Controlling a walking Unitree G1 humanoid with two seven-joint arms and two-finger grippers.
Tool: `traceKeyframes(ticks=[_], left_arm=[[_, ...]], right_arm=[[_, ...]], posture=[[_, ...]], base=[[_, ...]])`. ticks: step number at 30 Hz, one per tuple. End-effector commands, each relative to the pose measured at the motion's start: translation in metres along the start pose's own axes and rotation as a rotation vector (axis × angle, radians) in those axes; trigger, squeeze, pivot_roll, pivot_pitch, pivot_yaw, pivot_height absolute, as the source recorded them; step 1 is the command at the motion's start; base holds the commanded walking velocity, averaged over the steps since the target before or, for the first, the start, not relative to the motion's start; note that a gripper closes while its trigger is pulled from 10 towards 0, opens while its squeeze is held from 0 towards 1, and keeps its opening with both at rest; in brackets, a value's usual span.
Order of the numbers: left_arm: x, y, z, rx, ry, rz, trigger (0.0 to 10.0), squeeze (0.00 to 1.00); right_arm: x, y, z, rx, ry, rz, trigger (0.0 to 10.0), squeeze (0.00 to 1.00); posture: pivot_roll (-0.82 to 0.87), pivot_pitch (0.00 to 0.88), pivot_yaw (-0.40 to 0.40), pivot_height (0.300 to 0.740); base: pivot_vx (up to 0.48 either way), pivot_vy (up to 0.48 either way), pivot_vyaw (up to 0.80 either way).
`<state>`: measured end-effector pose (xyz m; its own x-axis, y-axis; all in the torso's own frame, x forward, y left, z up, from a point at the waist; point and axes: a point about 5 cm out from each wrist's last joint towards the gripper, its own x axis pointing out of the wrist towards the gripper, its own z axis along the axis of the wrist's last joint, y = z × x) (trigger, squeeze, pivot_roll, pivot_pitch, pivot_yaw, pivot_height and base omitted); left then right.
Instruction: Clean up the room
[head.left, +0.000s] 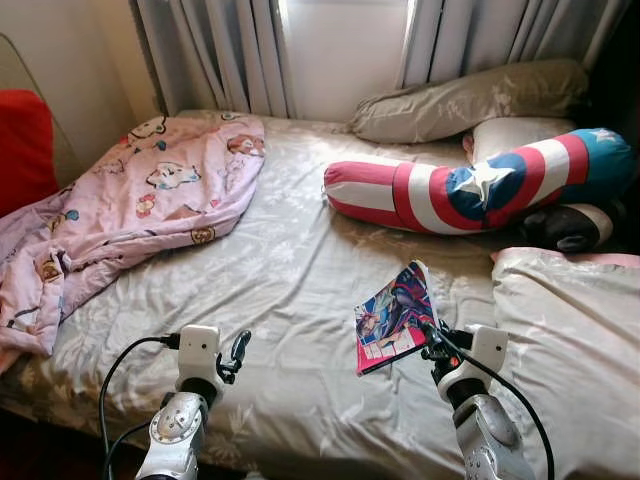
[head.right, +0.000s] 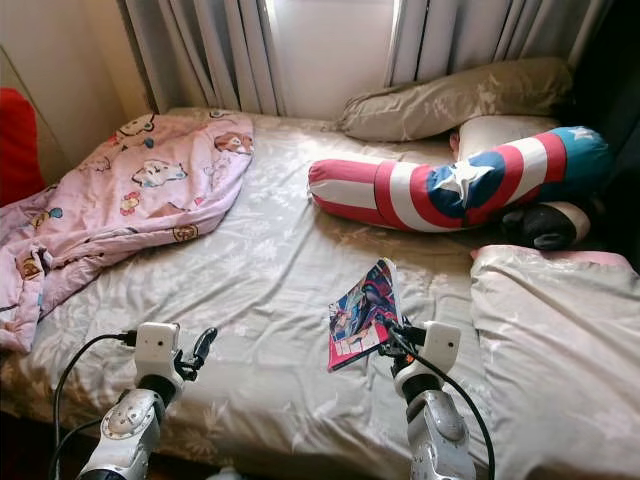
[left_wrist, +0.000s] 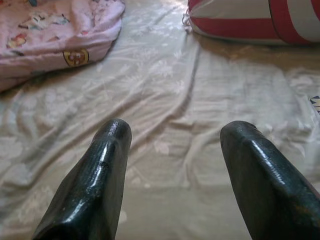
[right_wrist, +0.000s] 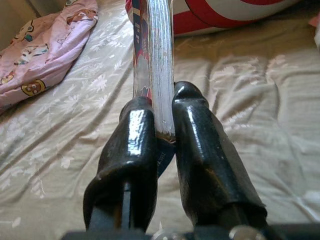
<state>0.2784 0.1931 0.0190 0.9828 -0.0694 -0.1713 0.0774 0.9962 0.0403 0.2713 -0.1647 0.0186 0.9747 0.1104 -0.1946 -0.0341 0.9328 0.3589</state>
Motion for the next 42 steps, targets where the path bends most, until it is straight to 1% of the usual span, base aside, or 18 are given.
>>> traceKeyframes(ticks=[1, 9, 13, 18, 23, 27, 29, 38, 40, 42], left_arm=[[0.0005, 0.0015, 0.0025, -0.008, -0.009, 0.007, 10.0, 0.00], [0.0025, 0.0003, 0.0059, -0.008, -0.021, -0.001, 10.0, 0.00], [0.0031, 0.0000, 0.0055, -0.001, -0.011, -0.007, 10.0, 0.00], [0.0035, -0.0013, 0.0070, -0.013, -0.021, -0.012, 10.0, 0.00], [0.0035, -0.0011, 0.0075, -0.010, -0.020, -0.011, 10.0, 0.00], [0.0036, -0.0010, 0.0077, -0.009, -0.019, -0.012, 10.0, 0.00], [0.0036, -0.0010, 0.0079, -0.008, -0.019, -0.013, 10.0, 0.00], [0.0037, -0.0002, 0.0080, -0.005, -0.017, -0.011, 10.0, 0.00], [0.0039, -0.0011, 0.0085, 0.029, -0.016, -0.028, 10.0, 0.00], [0.0040, -0.0019, 0.0083, 0.029, -0.016, -0.031, 10.0, 0.00]], right_arm=[[0.0041, 0.0044, 0.0100, -0.021, -0.039, 0.023, 10.0, 0.00], [0.0050, 0.0038, 0.0098, -0.013, -0.042, 0.022, 10.0, 0.00], [0.0053, 0.0032, 0.0091, -0.013, -0.038, 0.017, 10.0, 0.00], [0.0055, 0.0040, 0.0089, -0.006, -0.040, 0.020, 10.0, 0.00], [0.0063, 0.0045, 0.0078, -0.020, -0.027, 0.024, 10.0, 0.00], [0.0061, 0.0044, 0.0086, -0.019, -0.036, 0.024, 10.0, 0.00], [0.0056, 0.0044, 0.0095, -0.006, -0.051, 0.026, 10.0, 0.00], [0.0063, 0.0040, 0.0092, -0.006, -0.046, 0.021, 10.0, 0.00], [0.0064, 0.0043, 0.0087, -0.007, -0.043, 0.023, 10.0, 0.00], [0.0064, 0.0044, 0.0084, -0.005, -0.044, 0.022, 10.0, 0.00]], posture=[[0.04, 0.000, 0.001, 0.658], [0.04, 0.000, 0.003, 0.658], [0.04, 0.000, 0.004, 0.658], [0.04, 0.000, 0.006, 0.658], [0.04, 0.000, 0.007, 0.658], [0.04, 0.000, 0.007, 0.635], [0.04, 0.000, 0.007, 0.635], [0.04, 0.000, 0.008, 0.635], [0.04, 0.000, 0.010, 0.635], [0.04, 0.000, 0.010, 0.635]], base=[[0.000, 0.000, 0.00], [0.000, 0.000, 0.00], [0.000, 0.000, 0.00], [0.000, 0.000, 0.00], [0.000, 0.000, 0.00], [0.000, 0.000, 0.00], [0.000, 0.000, 0.00], [0.000, 0.000, 0.00], [0.000, 0.000, 0.00], [0.000, 0.000, 0.00]])
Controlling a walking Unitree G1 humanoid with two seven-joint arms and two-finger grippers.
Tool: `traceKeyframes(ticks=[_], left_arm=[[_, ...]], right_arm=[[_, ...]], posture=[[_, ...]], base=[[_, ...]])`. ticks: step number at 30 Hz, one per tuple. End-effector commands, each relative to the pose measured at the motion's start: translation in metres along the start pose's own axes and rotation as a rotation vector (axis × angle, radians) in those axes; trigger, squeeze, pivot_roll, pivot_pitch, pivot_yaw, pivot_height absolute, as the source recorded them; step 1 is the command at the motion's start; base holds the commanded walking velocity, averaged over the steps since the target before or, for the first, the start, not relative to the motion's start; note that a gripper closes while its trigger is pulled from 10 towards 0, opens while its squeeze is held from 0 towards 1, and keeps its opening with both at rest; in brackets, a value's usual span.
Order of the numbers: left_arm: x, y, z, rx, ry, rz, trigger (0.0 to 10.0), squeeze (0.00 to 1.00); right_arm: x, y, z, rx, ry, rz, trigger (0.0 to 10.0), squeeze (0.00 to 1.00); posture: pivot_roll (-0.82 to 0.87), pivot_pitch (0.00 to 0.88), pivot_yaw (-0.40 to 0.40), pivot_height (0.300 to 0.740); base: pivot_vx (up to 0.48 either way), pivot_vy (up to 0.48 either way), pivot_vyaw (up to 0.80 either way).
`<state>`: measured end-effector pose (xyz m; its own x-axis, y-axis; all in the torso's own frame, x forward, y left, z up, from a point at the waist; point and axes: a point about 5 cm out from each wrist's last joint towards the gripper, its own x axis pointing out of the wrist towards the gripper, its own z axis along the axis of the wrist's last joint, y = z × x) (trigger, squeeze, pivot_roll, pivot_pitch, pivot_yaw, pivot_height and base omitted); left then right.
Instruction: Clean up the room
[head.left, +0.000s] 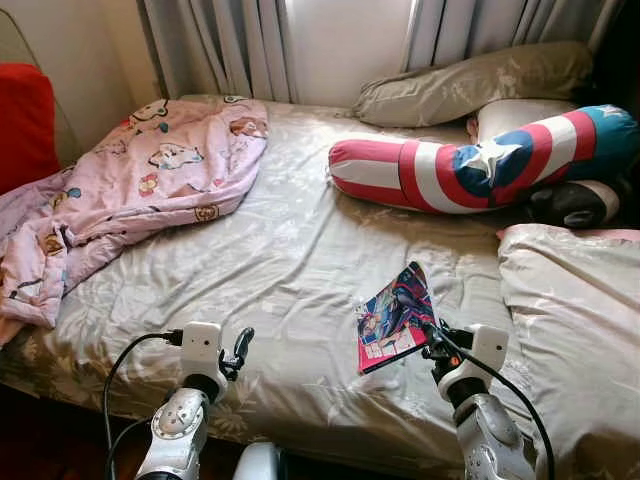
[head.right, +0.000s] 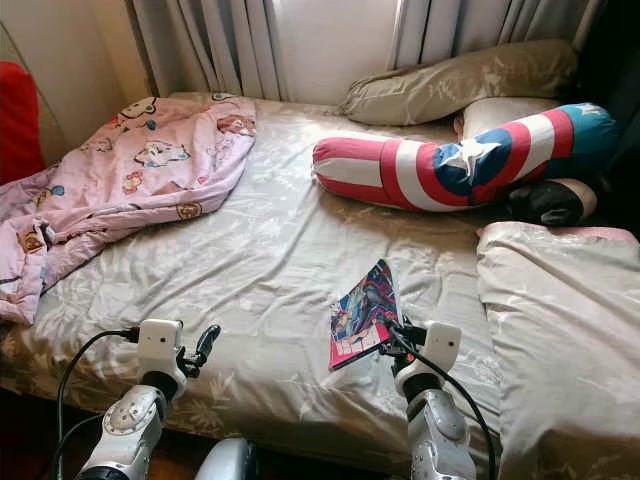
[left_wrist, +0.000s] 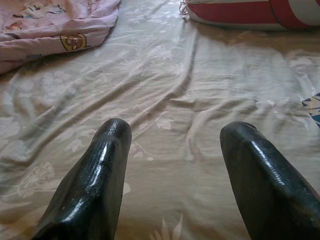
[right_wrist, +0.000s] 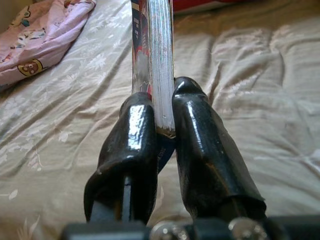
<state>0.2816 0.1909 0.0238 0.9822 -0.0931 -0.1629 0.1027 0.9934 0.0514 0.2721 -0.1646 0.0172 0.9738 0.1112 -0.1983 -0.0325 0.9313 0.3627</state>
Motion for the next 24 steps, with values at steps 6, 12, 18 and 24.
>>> traceKeyframes(ticks=[6, 12, 18, 24], left_arm=[[0.0017, -0.0004, 0.0033, 0.005, -0.008, -0.005, 10.0, 0.00], [0.0017, -0.0004, 0.0031, 0.016, -0.004, -0.007, 10.0, 0.00], [0.0018, -0.0004, 0.0034, 0.020, -0.005, -0.010, 10.0, 0.00], [0.0024, -0.0020, 0.0040, 0.033, -0.005, -0.024, 10.0, 0.00]], right_arm=[[0.0057, 0.0056, 0.0073, -0.022, -0.027, 0.020, 10.0, 0.00], [0.0055, 0.0061, 0.0089, -0.002, -0.052, 0.023, 10.0, 0.00], [0.0067, 0.0082, 0.0102, -0.004, -0.055, 0.032, 10.0, 0.00], [0.0065, 0.0080, 0.0093, 0.000, -0.051, 0.031, 10.0, 0.00]], posture=[[0.04, 0.002, 0.010, 0.635], [0.04, 0.001, 0.010, 0.625], [0.04, 0.001, 0.013, 0.625], [0.04, 0.003, 0.013, 0.625]], base=[[0.000, 0.000, 0.00], [0.000, 0.000, 0.00], [0.000, 0.000, 0.00], [0.000, 0.000, 0.00]])
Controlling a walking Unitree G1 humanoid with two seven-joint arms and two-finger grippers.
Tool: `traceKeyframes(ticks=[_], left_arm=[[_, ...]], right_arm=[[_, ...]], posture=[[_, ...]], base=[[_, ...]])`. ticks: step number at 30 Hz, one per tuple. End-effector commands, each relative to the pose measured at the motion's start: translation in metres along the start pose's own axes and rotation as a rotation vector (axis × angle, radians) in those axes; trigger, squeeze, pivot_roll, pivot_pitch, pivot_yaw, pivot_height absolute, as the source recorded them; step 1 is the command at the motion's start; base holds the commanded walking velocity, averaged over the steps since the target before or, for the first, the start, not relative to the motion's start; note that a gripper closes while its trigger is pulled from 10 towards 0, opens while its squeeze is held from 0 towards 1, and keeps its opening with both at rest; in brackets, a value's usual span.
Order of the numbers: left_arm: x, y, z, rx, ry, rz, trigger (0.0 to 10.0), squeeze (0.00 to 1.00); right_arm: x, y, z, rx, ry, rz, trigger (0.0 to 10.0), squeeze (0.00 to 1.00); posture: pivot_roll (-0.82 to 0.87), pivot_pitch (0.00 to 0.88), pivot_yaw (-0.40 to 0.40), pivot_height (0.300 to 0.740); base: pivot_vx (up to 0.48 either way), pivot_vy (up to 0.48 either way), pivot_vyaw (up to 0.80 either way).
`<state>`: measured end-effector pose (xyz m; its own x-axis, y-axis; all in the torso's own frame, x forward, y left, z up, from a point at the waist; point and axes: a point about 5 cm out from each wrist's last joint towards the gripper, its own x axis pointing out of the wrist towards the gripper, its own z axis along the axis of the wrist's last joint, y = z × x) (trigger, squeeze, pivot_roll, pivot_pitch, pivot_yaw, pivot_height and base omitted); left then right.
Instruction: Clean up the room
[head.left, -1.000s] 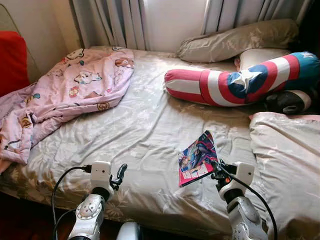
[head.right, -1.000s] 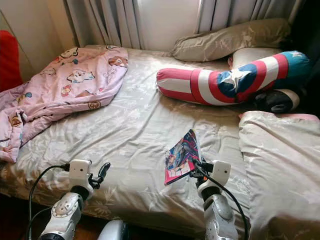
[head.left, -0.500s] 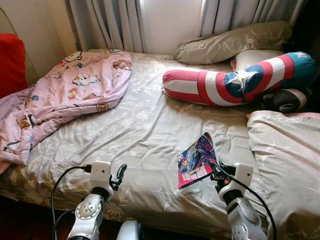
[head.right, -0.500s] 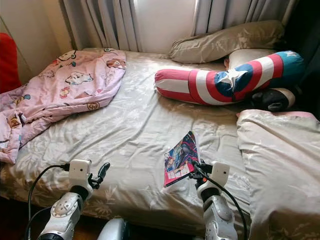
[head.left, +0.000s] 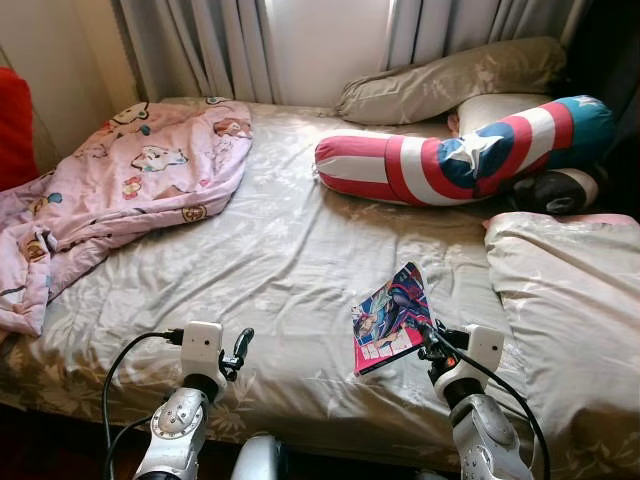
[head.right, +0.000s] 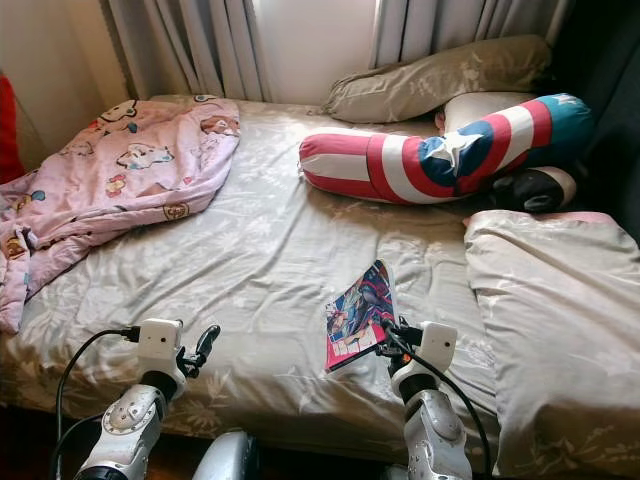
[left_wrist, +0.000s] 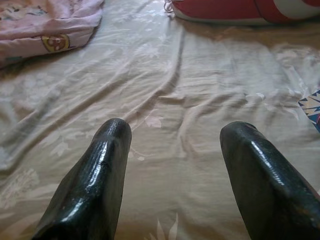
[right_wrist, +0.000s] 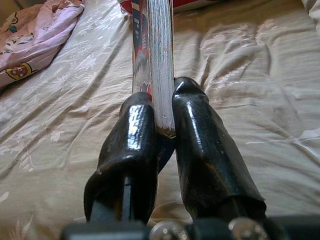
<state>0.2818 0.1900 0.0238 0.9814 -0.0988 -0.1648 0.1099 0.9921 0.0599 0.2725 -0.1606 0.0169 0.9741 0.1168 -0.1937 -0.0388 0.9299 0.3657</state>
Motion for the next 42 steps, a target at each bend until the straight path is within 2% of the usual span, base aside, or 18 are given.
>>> traceKeyframes(ticks=[1, 24, 42], left_arm=[[0.0022, -0.0011, 0.0034, 0.044, 0.002, -0.017, 10.0, 0.00], [0.0016, 0.0009, 0.0027, 0.019, 0.003, -0.004, 10.0, 0.00], [0.0014, 0.0031, 0.0041, 0.021, -0.004, -0.005, 10.0, 0.00]], right_arm=[[0.0056, 0.0044, 0.0108, 0.000, -0.048, 0.024, 10.0, 0.00], [0.0060, 0.0072, 0.0097, 0.011, -0.049, 0.036, 10.0, 0.00], [0.0070, 0.0070, 0.0102, 0.014, -0.054, 0.032, 10.0, 0.00]], posture=[[0.04, 0.003, 0.013, 0.625], [0.05, 0.005, 0.016, 0.625], [0.05, 0.006, 0.024, 0.625]], base=[[0.000, 0.000, 0.00], [0.000, 0.000, 0.00], [0.300, 0.000, 0.00]])
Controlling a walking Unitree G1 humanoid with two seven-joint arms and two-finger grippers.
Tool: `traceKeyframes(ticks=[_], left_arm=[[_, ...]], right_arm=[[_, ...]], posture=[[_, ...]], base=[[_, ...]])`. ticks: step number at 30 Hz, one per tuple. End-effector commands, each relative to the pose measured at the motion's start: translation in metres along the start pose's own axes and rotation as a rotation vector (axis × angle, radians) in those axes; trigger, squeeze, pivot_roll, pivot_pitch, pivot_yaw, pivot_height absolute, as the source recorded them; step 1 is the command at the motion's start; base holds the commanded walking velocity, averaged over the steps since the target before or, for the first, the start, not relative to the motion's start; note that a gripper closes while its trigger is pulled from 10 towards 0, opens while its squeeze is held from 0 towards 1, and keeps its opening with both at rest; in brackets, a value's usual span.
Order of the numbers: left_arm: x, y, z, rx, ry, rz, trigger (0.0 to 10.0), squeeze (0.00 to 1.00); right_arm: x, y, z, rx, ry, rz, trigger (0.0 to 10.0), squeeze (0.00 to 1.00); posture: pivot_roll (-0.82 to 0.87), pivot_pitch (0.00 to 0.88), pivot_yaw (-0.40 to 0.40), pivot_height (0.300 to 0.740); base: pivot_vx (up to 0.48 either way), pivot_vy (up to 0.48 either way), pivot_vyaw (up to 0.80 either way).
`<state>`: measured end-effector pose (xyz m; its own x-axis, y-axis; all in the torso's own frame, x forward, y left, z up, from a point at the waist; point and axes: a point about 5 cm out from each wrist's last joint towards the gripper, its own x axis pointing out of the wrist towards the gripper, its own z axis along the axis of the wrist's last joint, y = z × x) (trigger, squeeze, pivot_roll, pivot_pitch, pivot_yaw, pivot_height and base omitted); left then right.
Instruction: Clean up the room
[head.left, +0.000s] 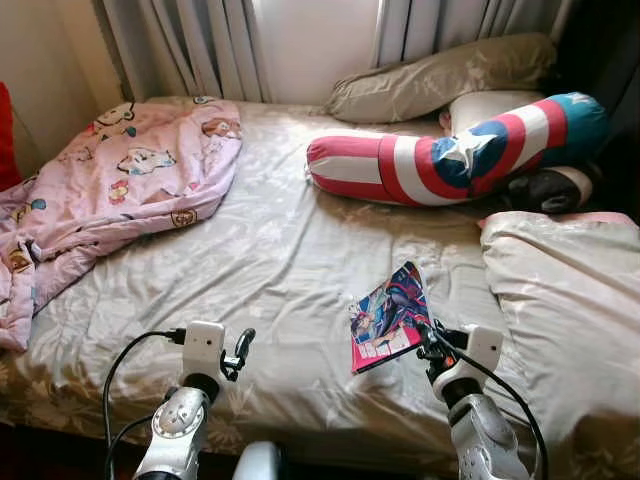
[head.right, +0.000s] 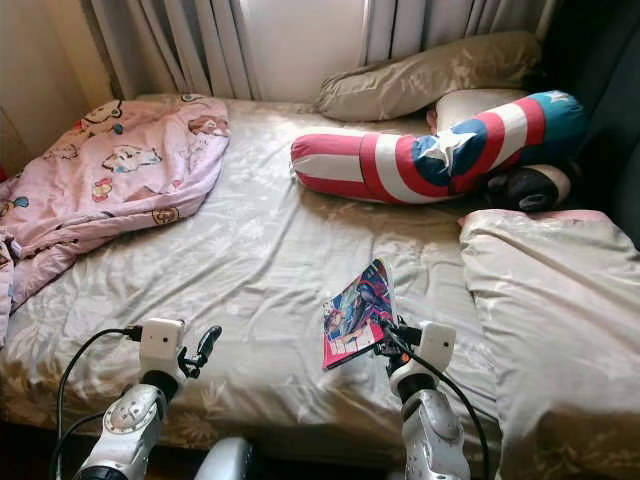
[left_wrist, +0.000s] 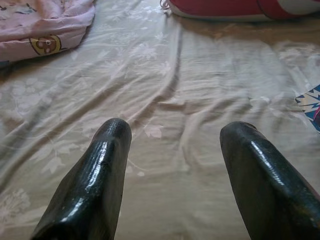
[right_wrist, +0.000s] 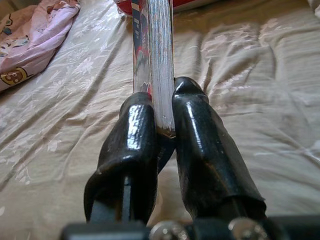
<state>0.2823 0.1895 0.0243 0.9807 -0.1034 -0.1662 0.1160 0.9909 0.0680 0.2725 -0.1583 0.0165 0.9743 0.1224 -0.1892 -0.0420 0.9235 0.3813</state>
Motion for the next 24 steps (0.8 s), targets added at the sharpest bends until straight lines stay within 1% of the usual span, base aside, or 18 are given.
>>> traceKeyframes(ticks=[1, 16, 20, 24], left_arm=[[0.0010, 0.0037, 0.0035, 0.013, -0.005, -0.001, 10.0, 0.00], [0.0007, 0.0029, 0.0044, 0.007, -0.014, -0.004, 10.0, 0.00], [0.0006, 0.0030, 0.0046, 0.011, -0.013, -0.005, 10.0, 0.00], [-0.0003, 0.0032, 0.0051, 0.016, -0.017, -0.008, 10.0, 0.00]], right_arm=[[0.0070, 0.0054, 0.0112, -0.001, -0.052, 0.026, 10.0, 0.00], [0.0098, 0.0028, 0.0138, -0.005, -0.057, 0.012, 10.0, 0.00], [0.0114, 0.0039, 0.0130, -0.001, -0.047, 0.025, 10.0, 0.00], [0.0152, 0.0044, 0.0124, 0.031, -0.034, 0.034, 10.0, 0.00]], posture=[[0.05, 0.006, 0.024, 0.625], [0.05, 0.011, 0.027, 0.625], [0.05, 0.017, 0.028, 0.625], [0.06, 0.024, 0.030, 0.625]], base=[[0.326, 0.000, 0.00], [0.324, 0.000, 0.00], [0.000, 0.000, 0.00], [0.000, 0.000, 0.00]])
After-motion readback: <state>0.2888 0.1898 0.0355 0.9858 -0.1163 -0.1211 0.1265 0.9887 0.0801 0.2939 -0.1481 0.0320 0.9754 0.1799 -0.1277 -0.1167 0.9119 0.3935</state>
